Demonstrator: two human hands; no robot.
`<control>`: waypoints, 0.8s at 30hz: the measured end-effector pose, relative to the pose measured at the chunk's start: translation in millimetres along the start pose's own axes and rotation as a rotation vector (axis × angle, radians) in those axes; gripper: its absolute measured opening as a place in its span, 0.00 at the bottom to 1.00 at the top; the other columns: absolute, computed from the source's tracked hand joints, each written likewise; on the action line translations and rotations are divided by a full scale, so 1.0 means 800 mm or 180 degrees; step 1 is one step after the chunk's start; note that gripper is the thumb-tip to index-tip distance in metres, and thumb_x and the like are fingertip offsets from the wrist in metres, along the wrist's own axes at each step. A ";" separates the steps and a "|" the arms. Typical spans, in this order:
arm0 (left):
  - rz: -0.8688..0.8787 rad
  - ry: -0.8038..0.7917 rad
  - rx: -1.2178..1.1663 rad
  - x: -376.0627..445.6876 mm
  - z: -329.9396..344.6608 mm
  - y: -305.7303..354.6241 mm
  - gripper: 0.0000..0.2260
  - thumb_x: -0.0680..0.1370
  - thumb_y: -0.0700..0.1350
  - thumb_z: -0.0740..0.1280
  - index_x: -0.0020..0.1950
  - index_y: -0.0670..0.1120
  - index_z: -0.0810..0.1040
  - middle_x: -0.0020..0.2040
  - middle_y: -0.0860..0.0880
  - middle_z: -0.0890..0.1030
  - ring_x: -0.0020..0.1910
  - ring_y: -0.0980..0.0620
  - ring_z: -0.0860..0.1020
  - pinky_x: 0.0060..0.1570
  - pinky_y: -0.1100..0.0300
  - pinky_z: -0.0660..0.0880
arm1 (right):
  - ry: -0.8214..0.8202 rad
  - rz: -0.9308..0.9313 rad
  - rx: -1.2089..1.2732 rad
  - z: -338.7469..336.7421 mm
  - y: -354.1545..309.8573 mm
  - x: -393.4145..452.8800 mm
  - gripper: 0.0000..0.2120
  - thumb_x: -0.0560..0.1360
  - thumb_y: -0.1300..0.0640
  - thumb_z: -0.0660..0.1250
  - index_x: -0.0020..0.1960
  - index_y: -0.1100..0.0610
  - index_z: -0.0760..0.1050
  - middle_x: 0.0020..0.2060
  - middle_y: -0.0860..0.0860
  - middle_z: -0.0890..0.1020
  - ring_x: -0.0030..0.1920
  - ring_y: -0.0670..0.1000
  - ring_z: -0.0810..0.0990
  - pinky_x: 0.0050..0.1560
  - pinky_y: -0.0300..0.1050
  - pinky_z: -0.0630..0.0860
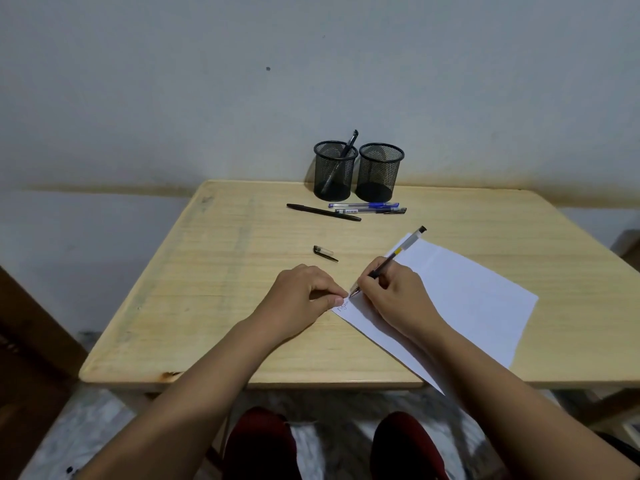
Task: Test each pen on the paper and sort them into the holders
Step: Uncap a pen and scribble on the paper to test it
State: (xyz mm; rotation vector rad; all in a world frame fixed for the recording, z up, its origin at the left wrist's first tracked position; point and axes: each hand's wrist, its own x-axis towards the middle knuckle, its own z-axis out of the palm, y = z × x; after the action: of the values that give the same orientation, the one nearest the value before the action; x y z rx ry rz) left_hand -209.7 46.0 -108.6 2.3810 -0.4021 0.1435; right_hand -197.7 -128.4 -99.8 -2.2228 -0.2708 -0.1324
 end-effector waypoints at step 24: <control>0.0067 0.0019 0.0027 0.000 0.003 -0.003 0.07 0.74 0.46 0.70 0.50 0.52 0.84 0.48 0.54 0.82 0.51 0.57 0.74 0.53 0.64 0.68 | 0.0247 0.0009 0.0056 0.004 0.004 0.000 0.06 0.73 0.60 0.63 0.39 0.59 0.76 0.31 0.51 0.79 0.31 0.45 0.73 0.33 0.34 0.69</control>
State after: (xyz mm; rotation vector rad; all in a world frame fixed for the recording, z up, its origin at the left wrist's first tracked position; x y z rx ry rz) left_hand -209.4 45.8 -111.9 2.3845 -0.4248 0.1621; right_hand -197.0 -128.0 -104.2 -2.1949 -0.2254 -0.2135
